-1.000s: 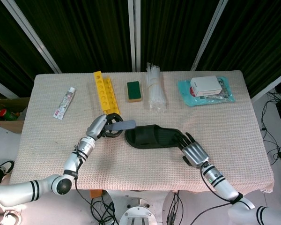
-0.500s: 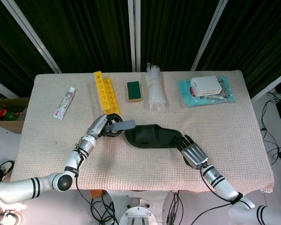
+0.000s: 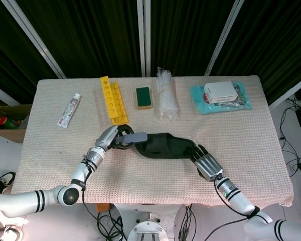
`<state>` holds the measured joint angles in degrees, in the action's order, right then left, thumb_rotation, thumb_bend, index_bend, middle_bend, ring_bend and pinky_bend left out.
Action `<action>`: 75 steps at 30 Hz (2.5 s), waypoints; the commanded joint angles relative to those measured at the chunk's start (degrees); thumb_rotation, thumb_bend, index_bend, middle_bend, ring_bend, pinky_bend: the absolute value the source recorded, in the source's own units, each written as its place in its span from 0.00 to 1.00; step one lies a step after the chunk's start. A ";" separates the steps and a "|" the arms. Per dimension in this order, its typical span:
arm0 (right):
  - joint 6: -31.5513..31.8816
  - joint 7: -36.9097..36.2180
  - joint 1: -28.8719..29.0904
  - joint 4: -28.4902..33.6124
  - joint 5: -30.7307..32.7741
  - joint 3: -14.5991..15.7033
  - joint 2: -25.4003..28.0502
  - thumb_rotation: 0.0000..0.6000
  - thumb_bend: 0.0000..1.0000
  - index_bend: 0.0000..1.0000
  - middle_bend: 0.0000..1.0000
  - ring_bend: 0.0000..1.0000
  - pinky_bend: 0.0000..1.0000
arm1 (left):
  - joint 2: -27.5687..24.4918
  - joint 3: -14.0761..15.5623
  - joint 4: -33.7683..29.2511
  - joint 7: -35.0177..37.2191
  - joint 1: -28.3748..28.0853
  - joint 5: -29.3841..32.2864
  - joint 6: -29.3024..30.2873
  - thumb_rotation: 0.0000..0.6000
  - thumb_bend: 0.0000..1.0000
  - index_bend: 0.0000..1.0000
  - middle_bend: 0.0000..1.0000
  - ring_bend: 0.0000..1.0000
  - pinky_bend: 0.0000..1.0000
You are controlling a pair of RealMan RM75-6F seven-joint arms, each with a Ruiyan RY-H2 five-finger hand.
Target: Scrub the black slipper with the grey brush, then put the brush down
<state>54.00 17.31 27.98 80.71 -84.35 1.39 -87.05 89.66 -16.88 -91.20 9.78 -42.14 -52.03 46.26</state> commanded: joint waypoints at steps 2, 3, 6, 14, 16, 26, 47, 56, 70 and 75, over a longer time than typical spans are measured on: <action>-0.17 0.14 0.10 -0.12 0.28 0.13 -0.16 0.99 1.00 0.00 0.00 0.00 0.00 | 1.15 0.15 0.66 -0.66 -0.77 -0.03 -0.20 1.00 0.52 0.88 0.92 0.86 0.95; -0.25 0.17 0.16 -0.15 0.35 0.16 -0.21 0.99 1.00 0.00 0.00 0.00 0.00 | 1.49 0.22 0.88 -0.87 -0.97 0.06 -0.24 1.00 0.52 0.88 0.92 0.86 0.95; -0.34 0.19 0.31 -0.28 0.48 0.23 -0.37 0.99 1.00 0.00 0.00 0.00 0.00 | 2.53 0.40 1.49 -1.68 -1.61 0.44 -0.31 1.00 0.52 0.88 0.92 0.86 0.95; -0.29 -0.09 0.51 -0.69 0.51 0.56 -0.70 0.99 1.00 0.00 0.00 0.00 0.00 | 4.20 0.78 2.01 -4.60 -3.17 1.84 -0.10 1.00 0.52 0.88 0.92 0.86 0.95; -0.28 -0.22 0.53 -0.81 0.54 0.63 -0.81 0.99 1.00 0.00 0.00 0.00 0.00 | 4.49 0.85 2.08 -5.23 -3.51 2.22 -0.11 1.00 0.52 0.88 0.92 0.86 0.95; 0.08 -0.45 0.50 -0.82 0.53 0.98 -0.70 0.99 1.00 0.00 0.00 0.00 0.00 | 6.23 0.40 3.02 -6.88 -5.13 3.75 -0.31 1.00 0.52 0.88 0.92 0.86 0.95; 0.52 -0.68 0.46 -1.10 0.61 1.36 -0.48 0.99 1.00 0.00 0.00 0.00 0.00 | 10.18 -2.07 10.98 -7.93 -7.31 8.40 0.56 1.00 0.54 0.88 0.92 0.86 0.95; 0.35 -0.37 0.55 -1.28 0.87 1.39 -0.80 0.99 1.00 0.00 0.00 0.00 0.00 | 9.87 -2.32 9.07 -7.76 -6.92 8.73 -0.19 1.00 0.54 0.88 0.92 0.86 0.95; 0.01 0.57 0.38 -1.38 1.63 1.66 -1.01 0.99 1.00 0.00 0.00 0.00 0.00 | 1.81 -1.82 1.09 4.33 -5.29 -5.44 -16.05 1.00 0.54 0.89 0.92 0.86 0.94; 0.11 0.46 0.34 -1.35 1.79 1.56 -1.00 0.99 1.00 0.00 0.00 0.00 0.00 | 5.28 -1.76 4.06 3.76 -4.29 -7.26 -8.72 1.00 0.54 0.89 0.92 0.86 0.94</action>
<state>54.11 17.77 28.33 79.36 -82.57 2.95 -88.05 93.10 -18.65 -88.66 14.34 -47.16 -58.28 33.53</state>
